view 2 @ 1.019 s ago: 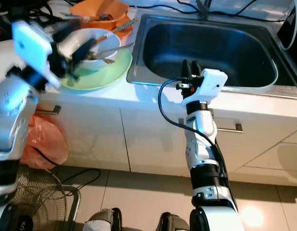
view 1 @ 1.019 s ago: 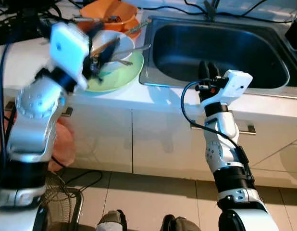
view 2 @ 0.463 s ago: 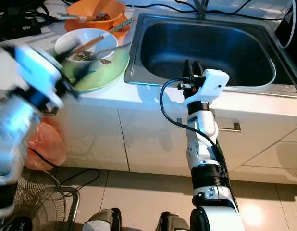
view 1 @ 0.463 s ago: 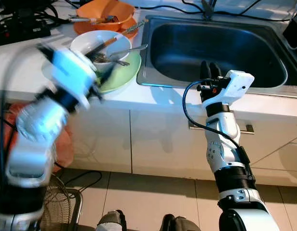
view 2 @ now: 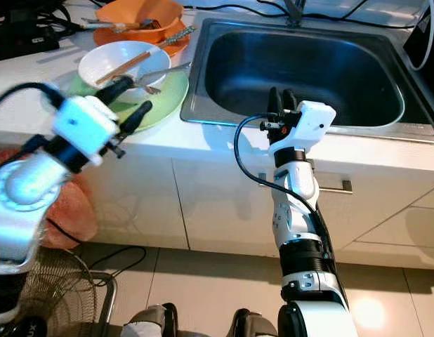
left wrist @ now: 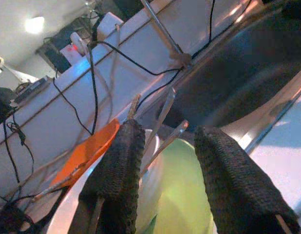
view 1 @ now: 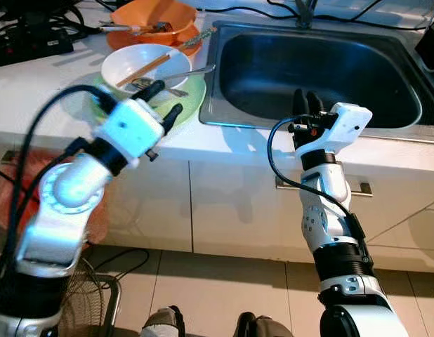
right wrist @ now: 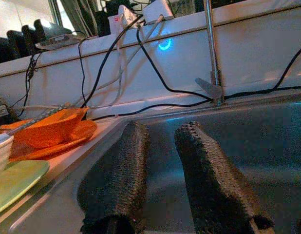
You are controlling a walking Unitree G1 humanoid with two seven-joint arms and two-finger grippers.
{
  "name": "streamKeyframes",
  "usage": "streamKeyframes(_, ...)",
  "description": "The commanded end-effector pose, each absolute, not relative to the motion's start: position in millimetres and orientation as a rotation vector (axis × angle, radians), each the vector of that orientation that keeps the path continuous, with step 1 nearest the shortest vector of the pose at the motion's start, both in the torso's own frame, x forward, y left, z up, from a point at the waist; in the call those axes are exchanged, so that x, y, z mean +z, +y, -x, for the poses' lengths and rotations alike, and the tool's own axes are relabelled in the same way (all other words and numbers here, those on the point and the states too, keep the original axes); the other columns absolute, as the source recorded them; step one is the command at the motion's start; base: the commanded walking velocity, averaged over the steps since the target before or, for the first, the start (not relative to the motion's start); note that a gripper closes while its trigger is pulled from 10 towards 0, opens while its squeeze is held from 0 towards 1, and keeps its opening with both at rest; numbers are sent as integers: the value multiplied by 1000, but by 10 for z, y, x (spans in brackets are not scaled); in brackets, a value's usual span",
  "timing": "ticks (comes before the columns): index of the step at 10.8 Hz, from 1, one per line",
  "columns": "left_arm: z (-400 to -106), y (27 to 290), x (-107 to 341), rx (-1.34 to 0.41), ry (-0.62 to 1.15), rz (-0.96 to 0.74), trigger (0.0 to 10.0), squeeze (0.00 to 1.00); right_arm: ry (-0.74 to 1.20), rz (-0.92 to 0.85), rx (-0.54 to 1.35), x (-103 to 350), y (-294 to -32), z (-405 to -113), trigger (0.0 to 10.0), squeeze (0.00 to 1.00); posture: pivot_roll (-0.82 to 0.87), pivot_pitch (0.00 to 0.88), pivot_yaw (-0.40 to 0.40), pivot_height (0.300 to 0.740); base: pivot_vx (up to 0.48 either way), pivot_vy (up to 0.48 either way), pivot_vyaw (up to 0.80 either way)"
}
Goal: Kitchen organization
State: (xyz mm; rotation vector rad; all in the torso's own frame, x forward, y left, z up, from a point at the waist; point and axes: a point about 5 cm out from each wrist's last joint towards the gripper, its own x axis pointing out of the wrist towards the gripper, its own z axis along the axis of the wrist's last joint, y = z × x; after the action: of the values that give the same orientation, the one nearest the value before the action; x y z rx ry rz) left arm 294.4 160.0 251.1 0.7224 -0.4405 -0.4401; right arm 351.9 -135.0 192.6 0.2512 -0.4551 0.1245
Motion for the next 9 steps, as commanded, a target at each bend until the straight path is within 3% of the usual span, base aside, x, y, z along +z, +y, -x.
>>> streamKeyframes(1,-2964,1569,2510,-431,-452,-754,10000,0,-458,-252,121,1923,-1376,-3508,10000,0,137,167,-39,740,0,0,0)
streamKeyframes(9,-3263,1364,2397,-391,-461,-884,10000,0,-466,-253,123,1931,-1362,-3504,10000,0,121,143,-26,740,0,0,0)
